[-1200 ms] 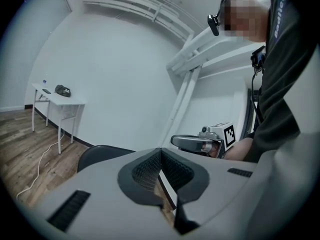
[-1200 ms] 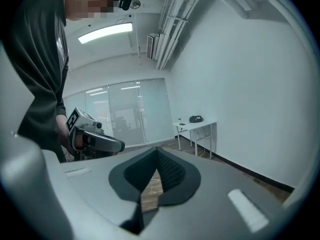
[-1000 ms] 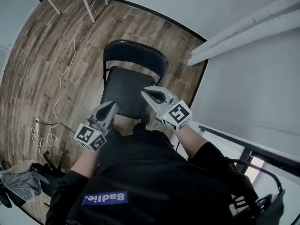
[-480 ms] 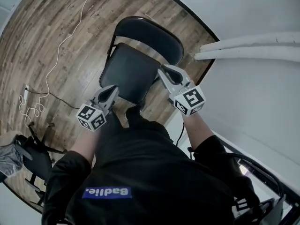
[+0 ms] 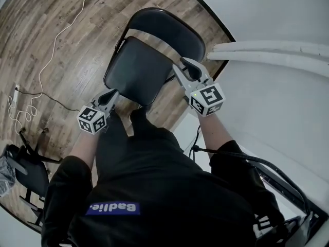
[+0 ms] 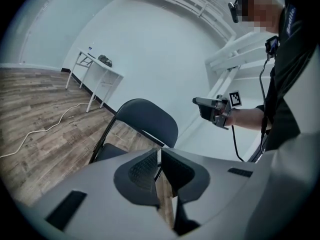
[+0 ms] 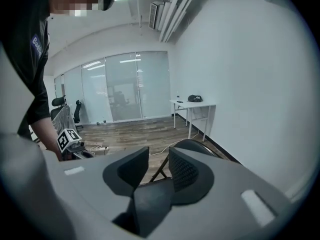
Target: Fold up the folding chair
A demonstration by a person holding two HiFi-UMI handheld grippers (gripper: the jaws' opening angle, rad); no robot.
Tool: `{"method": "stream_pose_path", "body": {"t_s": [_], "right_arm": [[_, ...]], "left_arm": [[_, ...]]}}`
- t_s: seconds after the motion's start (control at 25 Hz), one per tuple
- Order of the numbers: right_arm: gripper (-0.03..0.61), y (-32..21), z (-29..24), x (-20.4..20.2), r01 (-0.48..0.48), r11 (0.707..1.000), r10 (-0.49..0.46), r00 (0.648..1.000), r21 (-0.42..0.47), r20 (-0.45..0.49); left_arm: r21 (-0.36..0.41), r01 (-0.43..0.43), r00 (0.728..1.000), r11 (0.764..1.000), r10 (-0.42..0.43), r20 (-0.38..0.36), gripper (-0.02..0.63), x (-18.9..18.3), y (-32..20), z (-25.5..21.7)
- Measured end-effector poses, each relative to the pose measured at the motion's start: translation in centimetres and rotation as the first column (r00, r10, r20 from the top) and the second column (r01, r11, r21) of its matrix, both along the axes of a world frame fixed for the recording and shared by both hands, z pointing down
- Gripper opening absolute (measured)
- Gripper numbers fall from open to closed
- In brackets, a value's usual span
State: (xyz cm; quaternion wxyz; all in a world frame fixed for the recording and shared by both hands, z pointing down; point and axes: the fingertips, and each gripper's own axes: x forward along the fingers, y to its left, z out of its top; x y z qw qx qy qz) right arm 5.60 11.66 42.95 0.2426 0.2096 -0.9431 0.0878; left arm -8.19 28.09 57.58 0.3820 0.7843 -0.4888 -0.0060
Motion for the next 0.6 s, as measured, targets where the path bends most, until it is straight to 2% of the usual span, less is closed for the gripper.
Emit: {"method": "stream_pose_path", "body": {"t_s": [0.2,0.44,0.6], "right_arm": [[0.109,-1.3,1.3,-0.4,0.015,1.0,-0.014,0.998,0.021,-0.068],[0.115,-2.1,5.0,0.1,0.065,0.997,-0.058,0.981,0.031,-0.184],[0.121,-5.2,7.2,0.5,0.054,0.998,-0.044,0.976,0.041,-0.212]], "left_arm": [[-0.061,0.044,0.999,0.997,-0.046,-0.02,0.008,-2.1,1.3,4.0],[-0.165,0.108,0.988,0.98,-0.124,-0.095,0.068,-2.9,3.2,11.3],[-0.217,0.149,0.977,0.965,-0.177,-0.115,0.092,-4.5,2.8,16.7]]}}
